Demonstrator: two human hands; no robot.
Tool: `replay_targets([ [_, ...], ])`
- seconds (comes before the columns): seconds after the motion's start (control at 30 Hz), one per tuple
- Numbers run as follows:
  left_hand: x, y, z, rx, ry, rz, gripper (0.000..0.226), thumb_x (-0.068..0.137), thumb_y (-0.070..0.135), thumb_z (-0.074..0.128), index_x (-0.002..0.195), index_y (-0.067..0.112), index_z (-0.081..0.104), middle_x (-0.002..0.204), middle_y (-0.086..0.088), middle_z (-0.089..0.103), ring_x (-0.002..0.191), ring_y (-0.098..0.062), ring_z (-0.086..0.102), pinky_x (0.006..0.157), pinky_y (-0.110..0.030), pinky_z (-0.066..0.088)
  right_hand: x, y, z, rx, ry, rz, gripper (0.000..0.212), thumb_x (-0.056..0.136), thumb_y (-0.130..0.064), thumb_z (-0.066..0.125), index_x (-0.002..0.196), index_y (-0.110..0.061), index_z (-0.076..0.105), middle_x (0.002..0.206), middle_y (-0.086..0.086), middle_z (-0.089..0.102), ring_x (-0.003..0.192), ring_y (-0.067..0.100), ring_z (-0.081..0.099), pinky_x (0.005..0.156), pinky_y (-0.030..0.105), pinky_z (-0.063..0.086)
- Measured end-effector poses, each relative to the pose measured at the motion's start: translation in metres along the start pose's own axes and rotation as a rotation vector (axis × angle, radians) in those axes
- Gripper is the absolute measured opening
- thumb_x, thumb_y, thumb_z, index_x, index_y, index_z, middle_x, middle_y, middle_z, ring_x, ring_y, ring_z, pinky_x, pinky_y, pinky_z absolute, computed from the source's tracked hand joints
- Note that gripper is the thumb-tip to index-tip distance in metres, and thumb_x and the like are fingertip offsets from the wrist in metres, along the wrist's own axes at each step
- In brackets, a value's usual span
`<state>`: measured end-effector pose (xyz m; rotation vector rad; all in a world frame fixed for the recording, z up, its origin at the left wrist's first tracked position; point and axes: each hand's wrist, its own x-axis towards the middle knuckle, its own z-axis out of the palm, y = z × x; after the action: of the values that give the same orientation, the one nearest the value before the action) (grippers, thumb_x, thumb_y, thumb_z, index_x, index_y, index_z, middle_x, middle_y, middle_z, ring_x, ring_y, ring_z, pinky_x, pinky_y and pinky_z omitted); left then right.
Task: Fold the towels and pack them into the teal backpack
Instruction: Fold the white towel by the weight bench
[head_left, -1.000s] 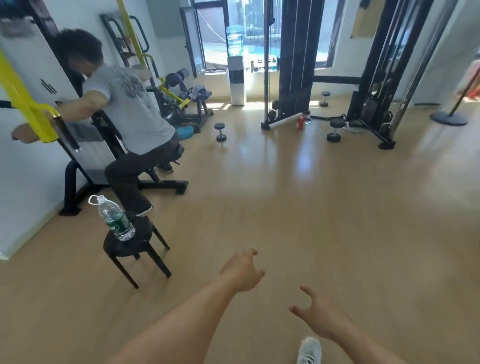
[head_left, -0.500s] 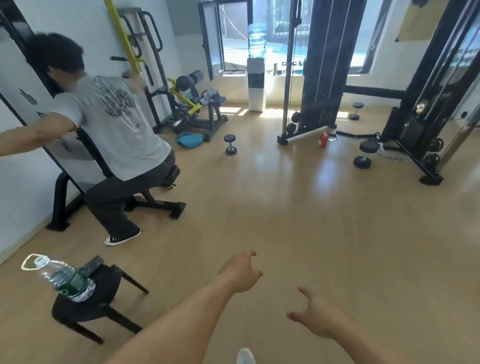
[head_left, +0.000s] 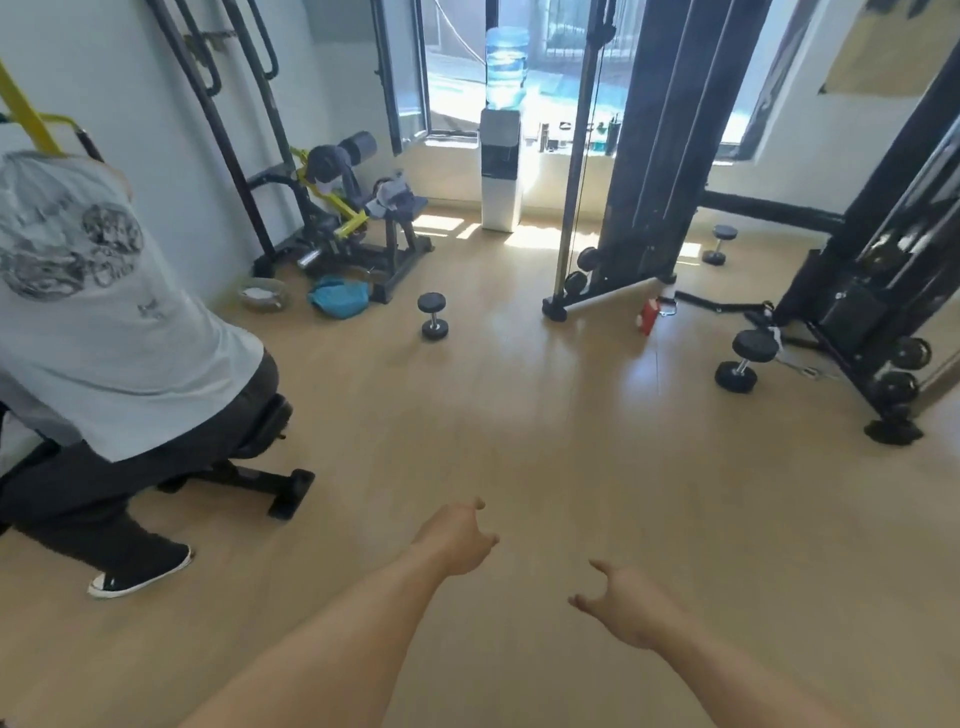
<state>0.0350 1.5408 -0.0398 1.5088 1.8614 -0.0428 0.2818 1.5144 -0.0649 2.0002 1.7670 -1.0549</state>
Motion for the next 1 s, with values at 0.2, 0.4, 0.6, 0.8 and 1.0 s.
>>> replay_targets([
  [0.2, 0.175, 0.057, -0.071, 0.069, 0.009, -0.015, 0.062, 0.098, 0.048, 0.059, 0.152, 0.025, 0.041, 0.154, -0.006, 0.049, 0.140, -0.028, 0.048, 0.111, -0.034, 0.042, 0.163, -0.019, -0.118, 0.049, 0.003, -0.070, 0.087, 0.088, -0.066, 0.061, 0.158, -0.026, 0.032, 0.152, 0.004, 0.051, 0.135, 0.023, 0.052, 0.107, 0.031, 0.043],
  [0.4, 0.326, 0.121, -0.154, 0.024, 0.032, -0.102, 0.060, 0.098, 0.043, 0.063, 0.150, 0.021, 0.045, 0.155, -0.005, 0.048, 0.141, -0.024, 0.047, 0.111, -0.029, 0.039, 0.323, -0.042, -0.263, 0.026, -0.002, -0.112, 0.089, 0.086, -0.063, 0.067, 0.158, -0.024, 0.032, 0.159, 0.004, 0.043, 0.143, 0.025, 0.044, 0.113, 0.032, 0.039],
  [0.6, 0.449, 0.182, -0.243, -0.016, 0.089, -0.088, 0.057, 0.097, 0.040, 0.065, 0.148, 0.022, 0.049, 0.151, -0.002, 0.052, 0.139, -0.023, 0.048, 0.111, -0.029, 0.040, 0.448, -0.108, -0.388, -0.012, -0.023, -0.159, 0.088, 0.085, -0.057, 0.072, 0.157, -0.023, 0.033, 0.159, 0.005, 0.041, 0.143, 0.026, 0.044, 0.112, 0.033, 0.040],
  [0.8, 0.600, 0.201, -0.316, -0.056, 0.101, -0.097, 0.054, 0.097, 0.037, 0.065, 0.146, 0.019, 0.051, 0.150, -0.003, 0.053, 0.138, -0.022, 0.049, 0.111, -0.028, 0.040, 0.589, -0.196, -0.468, -0.072, -0.047, -0.251, 0.086, 0.086, -0.056, 0.071, 0.157, -0.022, 0.035, 0.158, 0.006, 0.043, 0.142, 0.026, 0.045, 0.112, 0.033, 0.040],
  [1.0, 0.755, 0.196, -0.404, 0.012, 0.024, -0.180, 0.057, 0.097, 0.042, 0.063, 0.148, 0.021, 0.048, 0.150, -0.005, 0.052, 0.137, -0.025, 0.050, 0.110, -0.031, 0.042, 0.718, -0.279, -0.563, -0.160, -0.066, -0.238, 0.082, 0.091, -0.056, 0.065, 0.158, -0.022, 0.032, 0.155, 0.006, 0.046, 0.139, 0.026, 0.048, 0.110, 0.032, 0.042],
])
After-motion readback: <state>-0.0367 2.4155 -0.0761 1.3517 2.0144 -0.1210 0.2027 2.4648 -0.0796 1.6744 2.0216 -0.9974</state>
